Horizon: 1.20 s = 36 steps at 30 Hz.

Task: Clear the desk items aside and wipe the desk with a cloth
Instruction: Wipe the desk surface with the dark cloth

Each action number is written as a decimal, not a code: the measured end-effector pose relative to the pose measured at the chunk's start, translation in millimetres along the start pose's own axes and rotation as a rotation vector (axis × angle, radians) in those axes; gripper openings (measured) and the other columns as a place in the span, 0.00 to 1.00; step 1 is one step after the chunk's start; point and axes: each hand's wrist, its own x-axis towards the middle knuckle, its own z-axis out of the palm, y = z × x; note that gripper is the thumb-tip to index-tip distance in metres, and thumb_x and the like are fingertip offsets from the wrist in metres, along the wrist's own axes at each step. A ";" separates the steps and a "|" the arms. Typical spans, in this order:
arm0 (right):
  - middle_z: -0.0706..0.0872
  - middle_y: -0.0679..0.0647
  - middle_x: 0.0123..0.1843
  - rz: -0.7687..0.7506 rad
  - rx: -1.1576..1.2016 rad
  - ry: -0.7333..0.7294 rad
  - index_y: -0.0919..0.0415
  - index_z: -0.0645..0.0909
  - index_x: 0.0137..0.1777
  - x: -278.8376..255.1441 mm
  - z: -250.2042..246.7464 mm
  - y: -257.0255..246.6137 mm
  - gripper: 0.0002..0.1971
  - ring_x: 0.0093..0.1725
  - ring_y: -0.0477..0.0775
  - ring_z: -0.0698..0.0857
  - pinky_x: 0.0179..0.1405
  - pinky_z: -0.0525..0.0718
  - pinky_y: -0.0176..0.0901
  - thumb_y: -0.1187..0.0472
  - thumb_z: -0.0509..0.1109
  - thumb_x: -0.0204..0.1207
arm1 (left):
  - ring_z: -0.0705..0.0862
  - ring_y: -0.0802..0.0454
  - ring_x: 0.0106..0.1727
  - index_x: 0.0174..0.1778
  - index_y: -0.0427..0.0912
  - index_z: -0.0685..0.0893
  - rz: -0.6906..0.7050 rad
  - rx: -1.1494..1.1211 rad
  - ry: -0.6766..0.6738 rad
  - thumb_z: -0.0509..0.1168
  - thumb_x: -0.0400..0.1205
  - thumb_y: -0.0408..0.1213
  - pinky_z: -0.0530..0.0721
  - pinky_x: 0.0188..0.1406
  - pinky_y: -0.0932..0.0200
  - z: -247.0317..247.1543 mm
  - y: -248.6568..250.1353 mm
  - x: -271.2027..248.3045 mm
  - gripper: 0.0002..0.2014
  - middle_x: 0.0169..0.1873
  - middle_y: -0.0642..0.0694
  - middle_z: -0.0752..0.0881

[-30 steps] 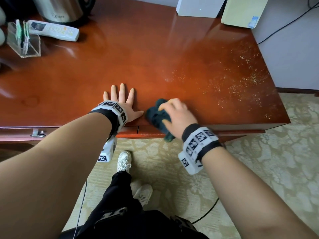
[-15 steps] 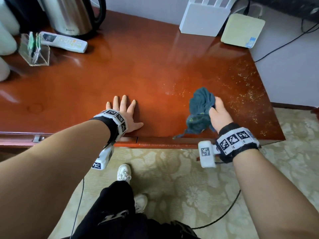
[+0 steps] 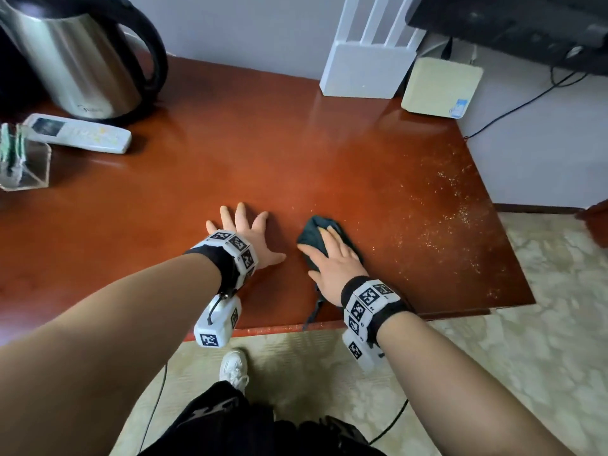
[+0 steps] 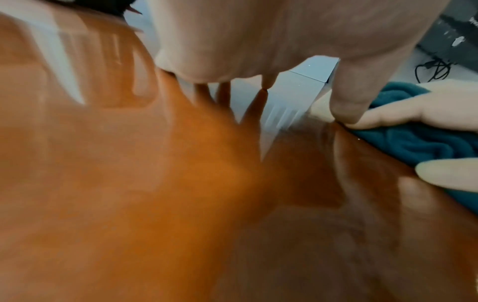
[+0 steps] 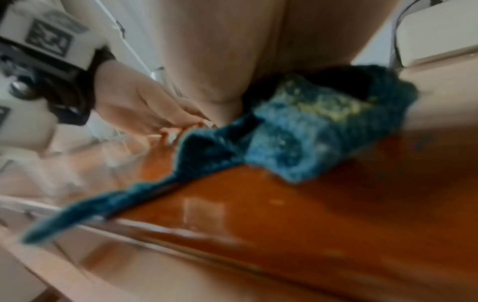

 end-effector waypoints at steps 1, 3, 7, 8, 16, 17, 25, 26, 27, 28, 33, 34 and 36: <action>0.39 0.53 0.85 -0.009 -0.003 0.002 0.41 0.54 0.80 2.8 -1.2 8.4 0.25 0.84 0.54 0.37 0.81 0.45 0.54 0.56 0.53 0.85 | 0.35 0.33 0.81 0.81 0.59 0.42 -0.020 0.006 -0.005 0.63 0.70 0.69 0.42 0.77 0.32 0.5 6.5 1.3 0.50 0.82 0.42 0.37; 0.38 0.51 0.85 0.039 0.025 -0.011 0.38 0.53 0.80 6.8 -5.9 29.4 0.25 0.84 0.53 0.37 0.81 0.48 0.54 0.56 0.51 0.86 | 0.34 0.31 0.80 0.81 0.58 0.38 -0.056 0.028 -0.020 0.64 0.67 0.72 0.41 0.77 0.31 3.0 18.4 3.8 0.55 0.81 0.39 0.34; 0.39 0.50 0.85 0.288 0.152 -0.003 0.36 0.55 0.79 -3.3 -13.0 80.2 0.27 0.84 0.55 0.42 0.79 0.58 0.53 0.62 0.52 0.85 | 0.31 0.30 0.79 0.80 0.57 0.31 -0.099 0.067 -0.049 0.66 0.63 0.73 0.39 0.77 0.30 7.8 28.2 8.9 0.62 0.79 0.37 0.29; 0.43 0.51 0.85 0.329 0.168 0.010 0.38 0.57 0.79 -8.7 -16.1 88.4 0.28 0.84 0.57 0.45 0.78 0.62 0.52 0.66 0.53 0.84 | 0.30 0.30 0.79 0.80 0.57 0.31 -0.106 0.066 -0.059 0.67 0.63 0.73 0.38 0.77 0.30 7.8 28.5 8.2 0.62 0.79 0.37 0.29; 0.59 0.55 0.82 0.008 0.420 0.241 0.46 0.52 0.82 25.0 -65.3 35.8 0.33 0.77 0.60 0.67 0.72 0.69 0.50 0.64 0.61 0.81 | 0.31 0.38 0.81 0.79 0.57 0.29 -0.114 0.024 -0.041 0.67 0.60 0.74 0.38 0.79 0.38 8.1 22.8 7.2 0.64 0.81 0.45 0.30; 0.59 0.55 0.82 -0.110 0.373 0.172 0.48 0.49 0.83 34.2 -63.8 18.8 0.35 0.79 0.58 0.63 0.76 0.65 0.49 0.61 0.62 0.81 | 0.33 0.41 0.82 0.80 0.54 0.29 -0.106 0.017 -0.014 0.67 0.61 0.74 0.39 0.81 0.41 8.0 17.3 6.4 0.65 0.81 0.47 0.31; 0.41 0.48 0.85 -0.297 -0.114 -0.007 0.47 0.45 0.83 77.9 -26.1 -5.2 0.29 0.84 0.54 0.39 0.82 0.49 0.52 0.56 0.53 0.86 | 0.31 0.44 0.82 0.81 0.42 0.32 -0.161 0.014 -0.011 0.68 0.63 0.71 0.35 0.81 0.47 7.2 -11.9 -2.1 0.66 0.80 0.41 0.30; 0.41 0.49 0.85 -0.255 -0.100 -0.009 0.47 0.45 0.83 80.4 -29.7 4.8 0.29 0.84 0.54 0.39 0.82 0.50 0.53 0.57 0.52 0.86 | 0.30 0.43 0.81 0.81 0.42 0.32 -0.167 0.018 -0.016 0.69 0.63 0.72 0.34 0.81 0.45 6.6 -8.6 -0.7 0.67 0.80 0.40 0.30; 0.40 0.50 0.85 -0.189 -0.076 -0.008 0.48 0.45 0.83 82.7 -33.5 17.0 0.29 0.84 0.55 0.39 0.82 0.51 0.53 0.58 0.52 0.86 | 0.30 0.42 0.81 0.81 0.42 0.32 -0.167 0.022 -0.015 0.68 0.63 0.72 0.33 0.80 0.44 4.5 -5.1 1.6 0.66 0.80 0.39 0.31; 0.40 0.50 0.85 -0.103 -0.037 -0.005 0.50 0.44 0.83 83.7 -37.6 30.7 0.29 0.84 0.55 0.39 0.82 0.50 0.52 0.59 0.51 0.86 | 0.29 0.42 0.81 0.81 0.42 0.33 -0.162 0.027 -0.011 0.68 0.63 0.72 0.32 0.79 0.42 1.6 -1.8 4.7 0.66 0.80 0.39 0.31; 0.47 0.50 0.85 0.335 0.064 0.023 0.49 0.51 0.82 58.1 -58.0 94.0 0.32 0.82 0.60 0.50 0.78 0.59 0.52 0.69 0.53 0.81 | 0.28 0.42 0.80 0.81 0.47 0.32 -0.132 0.022 -0.037 0.69 0.64 0.70 0.32 0.78 0.40 -12.1 4.4 20.8 0.65 0.80 0.41 0.29; 0.53 0.52 0.83 0.373 0.071 0.030 0.50 0.55 0.81 52.6 -63.1 98.0 0.30 0.80 0.61 0.56 0.76 0.64 0.52 0.70 0.54 0.81 | 0.28 0.41 0.80 0.81 0.47 0.31 -0.127 0.024 -0.047 0.70 0.63 0.70 0.33 0.78 0.40 -11.9 3.3 23.4 0.65 0.80 0.41 0.28; 0.63 0.57 0.79 0.363 0.156 0.054 0.52 0.64 0.78 49.6 -77.0 95.1 0.26 0.74 0.63 0.67 0.71 0.70 0.51 0.67 0.56 0.81 | 0.28 0.41 0.80 0.80 0.47 0.29 -0.113 0.051 -0.055 0.68 0.63 0.72 0.33 0.78 0.39 -10.6 0.4 27.8 0.66 0.79 0.40 0.27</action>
